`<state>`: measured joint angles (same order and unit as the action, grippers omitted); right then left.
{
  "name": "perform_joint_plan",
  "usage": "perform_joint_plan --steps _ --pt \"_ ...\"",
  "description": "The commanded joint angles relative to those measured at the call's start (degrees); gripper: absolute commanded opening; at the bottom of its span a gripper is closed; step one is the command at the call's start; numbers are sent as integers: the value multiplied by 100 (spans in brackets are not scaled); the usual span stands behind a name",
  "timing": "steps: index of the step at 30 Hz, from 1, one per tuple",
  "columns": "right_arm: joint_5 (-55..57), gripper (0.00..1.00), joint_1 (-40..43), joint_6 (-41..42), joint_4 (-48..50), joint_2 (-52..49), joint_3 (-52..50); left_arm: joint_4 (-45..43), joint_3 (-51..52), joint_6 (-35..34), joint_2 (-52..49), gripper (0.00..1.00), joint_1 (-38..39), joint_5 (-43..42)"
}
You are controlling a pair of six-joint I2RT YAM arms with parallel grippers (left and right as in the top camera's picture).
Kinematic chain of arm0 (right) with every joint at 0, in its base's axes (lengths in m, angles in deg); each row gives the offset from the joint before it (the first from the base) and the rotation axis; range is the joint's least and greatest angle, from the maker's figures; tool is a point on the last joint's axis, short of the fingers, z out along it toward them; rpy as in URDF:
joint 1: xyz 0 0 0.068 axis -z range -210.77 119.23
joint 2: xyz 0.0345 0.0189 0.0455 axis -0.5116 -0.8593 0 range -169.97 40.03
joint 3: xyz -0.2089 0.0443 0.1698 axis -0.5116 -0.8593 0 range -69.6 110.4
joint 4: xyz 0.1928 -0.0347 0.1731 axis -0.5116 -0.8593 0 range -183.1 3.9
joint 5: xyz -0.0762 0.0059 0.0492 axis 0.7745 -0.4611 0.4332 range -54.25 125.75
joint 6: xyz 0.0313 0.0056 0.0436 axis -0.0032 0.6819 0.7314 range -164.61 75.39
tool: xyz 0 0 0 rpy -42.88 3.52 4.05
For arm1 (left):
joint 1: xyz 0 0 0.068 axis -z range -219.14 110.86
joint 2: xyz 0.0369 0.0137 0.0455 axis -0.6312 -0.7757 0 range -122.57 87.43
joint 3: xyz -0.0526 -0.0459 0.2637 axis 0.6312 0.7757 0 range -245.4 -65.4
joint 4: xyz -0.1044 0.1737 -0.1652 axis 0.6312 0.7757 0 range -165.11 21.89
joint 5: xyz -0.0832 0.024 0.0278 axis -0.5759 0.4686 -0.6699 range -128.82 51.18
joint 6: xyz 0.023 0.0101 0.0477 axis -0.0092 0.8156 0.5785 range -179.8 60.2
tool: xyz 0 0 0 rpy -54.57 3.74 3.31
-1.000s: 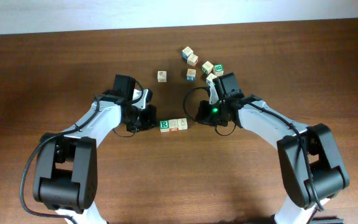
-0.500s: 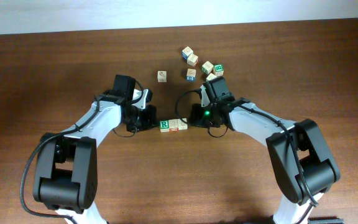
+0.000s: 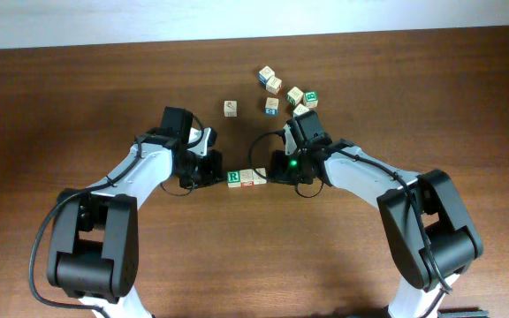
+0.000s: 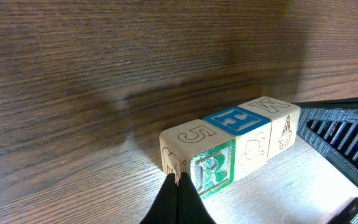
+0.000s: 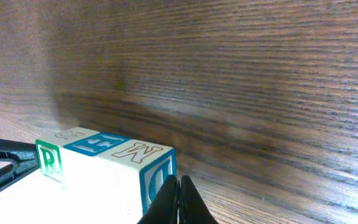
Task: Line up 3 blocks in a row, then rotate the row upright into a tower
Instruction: 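Squeeze the block row between both grippers to align it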
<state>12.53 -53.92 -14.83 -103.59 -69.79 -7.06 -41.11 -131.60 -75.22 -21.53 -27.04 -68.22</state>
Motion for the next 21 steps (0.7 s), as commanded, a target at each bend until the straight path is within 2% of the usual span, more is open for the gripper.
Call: perform_joint_plan --steps 1,15,21 --pt "-79 4 -57 -35 -2 -28 -46 13 37 133 -20 0 -9 -81" --pt "-358 4 -131 -44 -2 -28 -46 13 37 129 -20 0 -9 -83" --pt "-354 4 -131 -42 -2 -28 -46 37 37 -186 -20 0 -9 249"
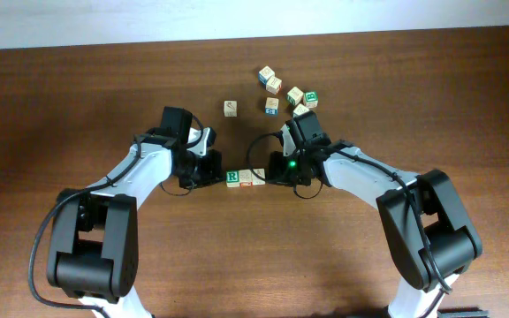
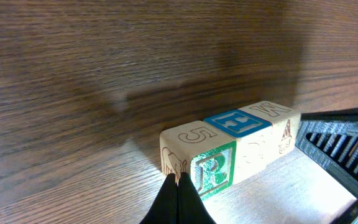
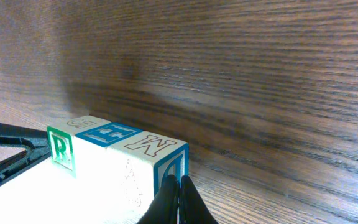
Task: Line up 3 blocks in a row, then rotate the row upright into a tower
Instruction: 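Squeeze the block row between both grippers to align it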
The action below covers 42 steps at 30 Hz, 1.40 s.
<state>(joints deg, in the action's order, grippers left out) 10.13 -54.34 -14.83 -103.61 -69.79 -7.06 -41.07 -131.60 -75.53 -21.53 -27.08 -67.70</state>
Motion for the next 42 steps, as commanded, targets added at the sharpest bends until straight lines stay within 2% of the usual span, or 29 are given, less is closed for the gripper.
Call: perform_joint_plan --steps 1,42 --pt "-116 4 -90 -42 -2 -28 -46 31 37 -160 -20 0 -4 192" --pt "-269 4 -90 -37 -7 -28 -46 4 37 -157 -20 0 -4 188"
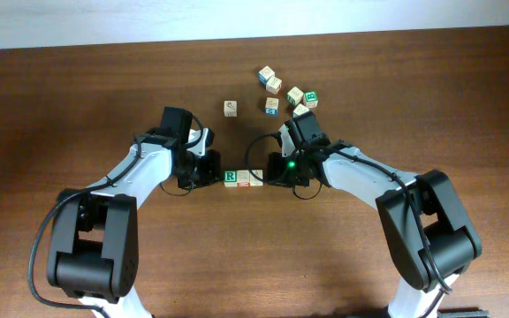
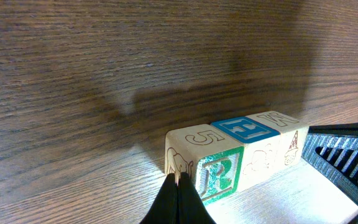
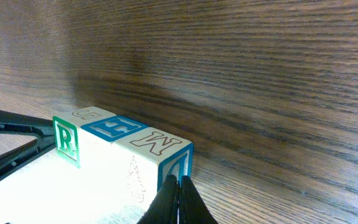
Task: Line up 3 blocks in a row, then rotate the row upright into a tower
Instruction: 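Squeeze the block row between both grippers to align it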
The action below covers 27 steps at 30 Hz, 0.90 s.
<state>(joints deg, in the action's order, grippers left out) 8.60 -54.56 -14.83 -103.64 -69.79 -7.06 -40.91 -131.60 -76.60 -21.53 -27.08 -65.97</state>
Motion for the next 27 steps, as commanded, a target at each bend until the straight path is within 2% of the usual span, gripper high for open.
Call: perform_joint_plan --steps 1,27 --pt "-120 4 -68 -37 -4 -28 -46 -11 37 -50 -20 0 -4 15" --pt "-203 4 -68 -33 -20 -28 -46 -15 37 -48 -20 0 -4 20"
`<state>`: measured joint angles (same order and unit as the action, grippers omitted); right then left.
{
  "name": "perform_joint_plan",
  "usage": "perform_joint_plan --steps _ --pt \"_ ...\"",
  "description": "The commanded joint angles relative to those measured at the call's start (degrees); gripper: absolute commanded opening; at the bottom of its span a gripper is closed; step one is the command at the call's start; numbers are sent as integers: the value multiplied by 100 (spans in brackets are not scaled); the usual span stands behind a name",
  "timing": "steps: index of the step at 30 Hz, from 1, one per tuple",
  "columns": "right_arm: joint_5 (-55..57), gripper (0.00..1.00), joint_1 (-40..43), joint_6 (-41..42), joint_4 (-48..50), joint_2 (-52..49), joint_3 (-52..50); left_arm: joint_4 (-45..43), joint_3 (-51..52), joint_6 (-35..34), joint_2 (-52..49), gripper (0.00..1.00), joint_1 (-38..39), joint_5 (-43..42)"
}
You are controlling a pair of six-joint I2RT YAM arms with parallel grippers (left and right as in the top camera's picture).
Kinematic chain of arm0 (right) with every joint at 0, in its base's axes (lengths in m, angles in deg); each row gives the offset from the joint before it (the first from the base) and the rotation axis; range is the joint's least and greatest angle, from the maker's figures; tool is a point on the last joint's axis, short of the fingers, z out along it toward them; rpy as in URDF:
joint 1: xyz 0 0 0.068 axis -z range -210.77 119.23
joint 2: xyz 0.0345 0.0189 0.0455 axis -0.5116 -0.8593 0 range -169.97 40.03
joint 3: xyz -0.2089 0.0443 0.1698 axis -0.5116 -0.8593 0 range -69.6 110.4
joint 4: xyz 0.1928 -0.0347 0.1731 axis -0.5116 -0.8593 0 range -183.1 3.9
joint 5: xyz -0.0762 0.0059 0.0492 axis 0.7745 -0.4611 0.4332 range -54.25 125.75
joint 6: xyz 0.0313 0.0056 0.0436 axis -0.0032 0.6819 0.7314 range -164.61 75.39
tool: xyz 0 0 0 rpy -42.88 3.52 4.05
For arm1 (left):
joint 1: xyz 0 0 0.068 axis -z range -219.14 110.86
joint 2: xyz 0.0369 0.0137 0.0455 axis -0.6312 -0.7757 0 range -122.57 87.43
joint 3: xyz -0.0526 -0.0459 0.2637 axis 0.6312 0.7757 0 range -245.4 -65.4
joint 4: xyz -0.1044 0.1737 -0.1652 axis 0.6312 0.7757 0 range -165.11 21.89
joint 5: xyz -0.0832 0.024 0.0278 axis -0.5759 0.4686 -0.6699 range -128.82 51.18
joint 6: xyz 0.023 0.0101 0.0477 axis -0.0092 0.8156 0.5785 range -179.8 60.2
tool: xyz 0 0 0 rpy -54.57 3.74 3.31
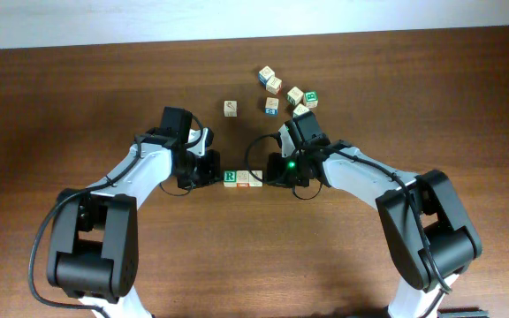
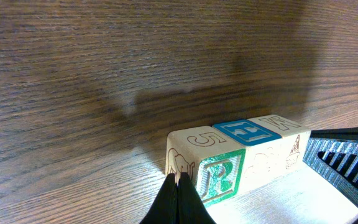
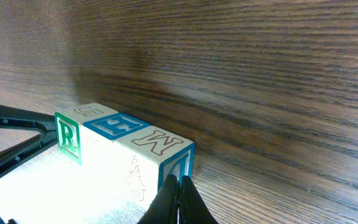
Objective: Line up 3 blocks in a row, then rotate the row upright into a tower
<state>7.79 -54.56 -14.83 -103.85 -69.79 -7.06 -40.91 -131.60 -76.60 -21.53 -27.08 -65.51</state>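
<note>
Three wooden letter blocks lie in a tight row (image 1: pixel 243 178) at the table's middle. From the left they are a block with a green R and a 5 (image 2: pixel 205 169), one with a blue E on top (image 2: pixel 243 132), and one with an M (image 3: pixel 161 144). My left gripper (image 2: pixel 179 182) is shut, its tip against the R block's outer end. My right gripper (image 3: pixel 178 184) is shut too, its tip against the blue-framed end face of the M block. Neither holds anything.
Several loose letter blocks (image 1: pixel 285 91) lie scattered behind the right arm, toward the table's back. One lone block (image 1: pixel 230 108) sits behind the row. The table's far edge (image 1: pixel 254 34) meets a white wall.
The row has turned a shade further and lies more level across the left wrist view. Both shut tips stay pressed to its two ends.
At first the row slanted away to the right in the left wrist view, with both shut grippers at its ends. At each later moment it lay less slanted and slightly further left on the table. The tips have stayed against the end blocks throughout.
</note>
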Motion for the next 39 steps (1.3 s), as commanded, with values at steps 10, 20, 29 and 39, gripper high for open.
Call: perform_joint_plan --steps 10,20,29,39 --pt "-140 4 -68 -33 2 -28 -46 -15 37 -48 -20 0 -4 -26" --pt "-341 4 -68 -35 66 -26 -46 -13 37 -46 -20 0 -4 -26" --pt "-466 4 -68 -39 63 -26 -26 -13 37 -48 -20 0 -4 -26" --pt "-481 4 -68 -66 46 63 -7 -11 37 -48 -20 0 2 -26"
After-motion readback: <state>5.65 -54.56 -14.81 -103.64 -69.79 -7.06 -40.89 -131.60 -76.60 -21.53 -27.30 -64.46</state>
